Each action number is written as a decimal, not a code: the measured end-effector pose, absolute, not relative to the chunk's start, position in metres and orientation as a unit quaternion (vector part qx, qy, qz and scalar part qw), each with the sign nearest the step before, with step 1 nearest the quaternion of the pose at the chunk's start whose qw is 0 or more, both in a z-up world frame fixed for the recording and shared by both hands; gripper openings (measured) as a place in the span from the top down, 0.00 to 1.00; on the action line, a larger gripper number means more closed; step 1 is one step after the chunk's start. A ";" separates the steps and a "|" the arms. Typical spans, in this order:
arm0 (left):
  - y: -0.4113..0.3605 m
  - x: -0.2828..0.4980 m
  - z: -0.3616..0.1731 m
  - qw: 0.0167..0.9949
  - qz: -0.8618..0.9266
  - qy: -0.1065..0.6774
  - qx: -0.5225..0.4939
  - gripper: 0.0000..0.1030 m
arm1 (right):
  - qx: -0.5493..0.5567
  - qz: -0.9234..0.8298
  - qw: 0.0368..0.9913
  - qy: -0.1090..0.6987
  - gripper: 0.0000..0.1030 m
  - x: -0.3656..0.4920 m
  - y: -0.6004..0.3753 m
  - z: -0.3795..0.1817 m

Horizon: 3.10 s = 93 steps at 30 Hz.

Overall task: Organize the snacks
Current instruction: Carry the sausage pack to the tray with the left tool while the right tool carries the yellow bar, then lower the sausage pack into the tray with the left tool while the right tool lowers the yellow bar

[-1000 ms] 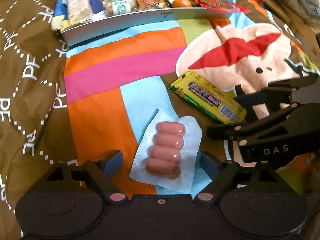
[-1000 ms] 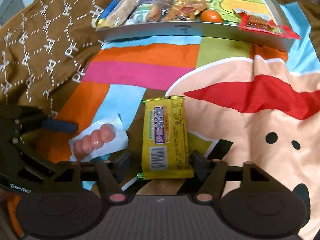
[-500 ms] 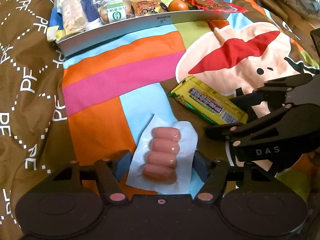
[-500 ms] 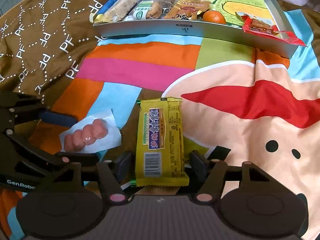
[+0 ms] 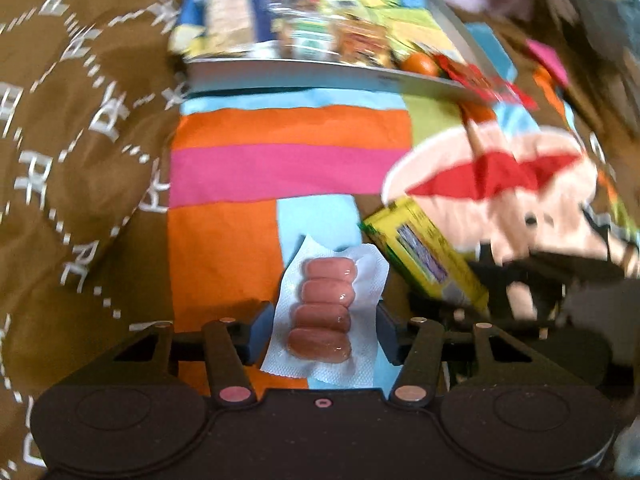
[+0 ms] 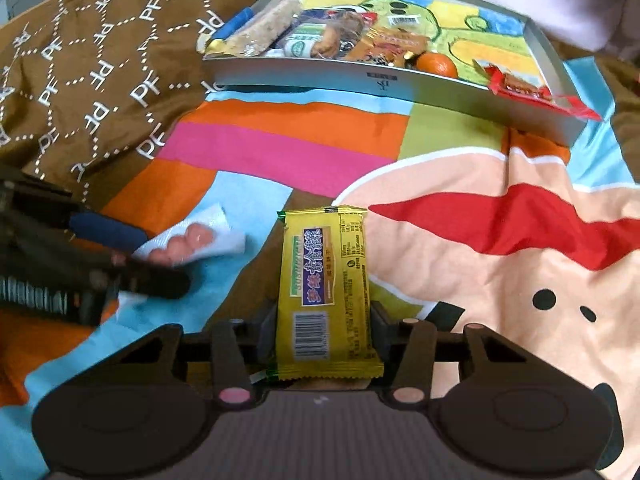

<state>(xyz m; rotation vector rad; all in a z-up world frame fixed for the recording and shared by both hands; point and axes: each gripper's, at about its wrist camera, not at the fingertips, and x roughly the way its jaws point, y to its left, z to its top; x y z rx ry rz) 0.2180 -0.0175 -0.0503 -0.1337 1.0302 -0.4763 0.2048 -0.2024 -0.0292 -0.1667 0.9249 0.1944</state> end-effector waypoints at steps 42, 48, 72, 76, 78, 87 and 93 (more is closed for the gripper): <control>-0.011 0.275 0.037 0.961 -0.106 0.226 -0.119 0.44 | -0.263 -0.018 0.957 0.121 0.50 0.220 -0.155 0.014; -0.012 0.318 0.035 0.960 -0.111 0.212 -0.144 0.44 | -0.220 -0.025 0.968 0.116 0.50 0.255 -0.165 0.023; -0.045 0.372 0.002 0.959 -0.141 0.228 -0.089 0.39 | -0.121 -0.013 0.975 0.184 0.48 0.317 -0.183 0.001; -0.045 0.373 0.001 0.959 -0.141 0.228 -0.092 0.38 | -0.125 -0.012 0.974 0.186 0.48 0.316 -0.180 0.002; -0.044 0.373 0.001 0.959 -0.142 0.228 -0.095 0.36 | -0.126 -0.013 0.974 0.186 0.46 0.316 -0.181 0.001; -0.041 0.372 0.002 0.957 -0.141 0.228 -0.114 0.18 | -0.113 -0.021 0.977 0.180 0.28 0.316 -0.183 0.003; -0.033 0.363 0.016 0.960 -0.131 0.208 -0.131 0.10 | -0.097 -0.028 0.982 0.161 0.11 0.305 -0.187 0.013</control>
